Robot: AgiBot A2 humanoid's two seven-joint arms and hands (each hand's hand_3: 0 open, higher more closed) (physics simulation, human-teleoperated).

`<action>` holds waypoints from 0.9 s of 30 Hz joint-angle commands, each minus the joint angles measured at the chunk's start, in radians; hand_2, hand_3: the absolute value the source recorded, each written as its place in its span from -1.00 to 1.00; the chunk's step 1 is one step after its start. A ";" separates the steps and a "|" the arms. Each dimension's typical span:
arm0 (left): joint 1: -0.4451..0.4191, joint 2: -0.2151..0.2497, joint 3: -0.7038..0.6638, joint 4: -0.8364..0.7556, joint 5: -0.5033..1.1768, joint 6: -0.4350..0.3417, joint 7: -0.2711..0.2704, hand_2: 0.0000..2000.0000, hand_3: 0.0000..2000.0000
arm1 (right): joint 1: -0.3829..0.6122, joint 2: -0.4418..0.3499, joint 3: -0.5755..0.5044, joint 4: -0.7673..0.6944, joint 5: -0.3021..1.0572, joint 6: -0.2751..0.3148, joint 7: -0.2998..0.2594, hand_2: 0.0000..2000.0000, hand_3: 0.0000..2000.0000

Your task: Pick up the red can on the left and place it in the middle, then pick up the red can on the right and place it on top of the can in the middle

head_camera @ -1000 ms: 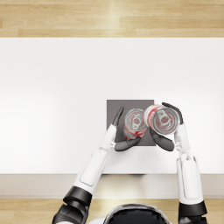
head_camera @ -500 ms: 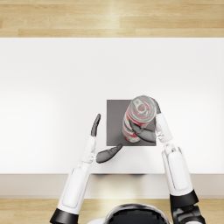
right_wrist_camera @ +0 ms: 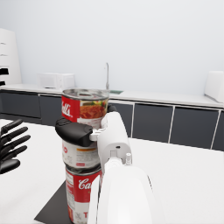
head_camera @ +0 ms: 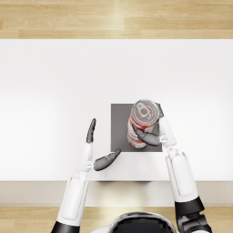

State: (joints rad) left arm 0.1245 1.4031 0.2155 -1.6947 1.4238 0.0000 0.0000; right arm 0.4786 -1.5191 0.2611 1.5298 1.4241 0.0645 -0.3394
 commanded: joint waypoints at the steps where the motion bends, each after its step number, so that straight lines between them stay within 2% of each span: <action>1: 0.009 0.005 -0.009 -0.020 0.000 0.000 0.000 -1.00 -1.00 | 0.012 -0.006 0.006 -0.004 0.000 -0.002 -0.001 1.00 0.52; 7: -0.002 0.010 -0.018 -0.026 0.000 0.000 0.000 -1.00 -1.00 | 0.001 -0.010 -0.005 -0.026 0.000 -0.013 0.005 1.00 0.52; 8: -0.005 0.010 -0.019 -0.033 0.000 0.000 0.000 -1.00 -1.00 | 0.001 -0.011 -0.006 -0.026 0.000 -0.015 0.006 -0.36 0.19; 9: -0.005 0.011 -0.020 -0.033 0.000 0.000 0.000 -1.00 -1.00 | 0.001 -0.012 -0.006 -0.035 0.000 -0.027 0.003 -1.00 -0.13; 11: -0.009 0.012 -0.021 -0.038 0.000 0.000 0.000 -1.00 -1.00 | -0.004 -0.013 -0.012 -0.029 -0.001 -0.034 -0.002 -1.00 -0.79; 12: -0.011 0.013 -0.023 -0.047 0.000 0.000 0.000 -1.00 -1.00 | -0.012 -0.012 -0.007 -0.012 -0.001 -0.039 -0.004 -1.00 -1.00; 16: -0.012 0.018 -0.027 -0.081 0.000 0.000 0.000 -1.00 -1.00 | -0.011 -0.018 -0.019 0.058 0.000 -0.046 -0.008 -1.00 -1.00; 20: 0.017 0.036 -0.039 -0.156 0.000 0.000 0.000 -1.00 -1.00 | 0.003 -0.031 -0.058 0.160 0.000 -0.052 -0.010 -1.00 -1.00; 27: 0.049 0.060 -0.049 -0.198 0.000 0.000 0.000 -1.00 -1.00 | 0.020 -0.041 -0.123 0.278 0.000 -0.062 -0.010 -1.00 -1.00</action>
State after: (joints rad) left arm 0.1535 1.4558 0.1763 -1.8706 1.4237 0.0000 0.0000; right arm 0.4776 -1.5555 0.1659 1.7587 1.4237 0.0015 -0.3491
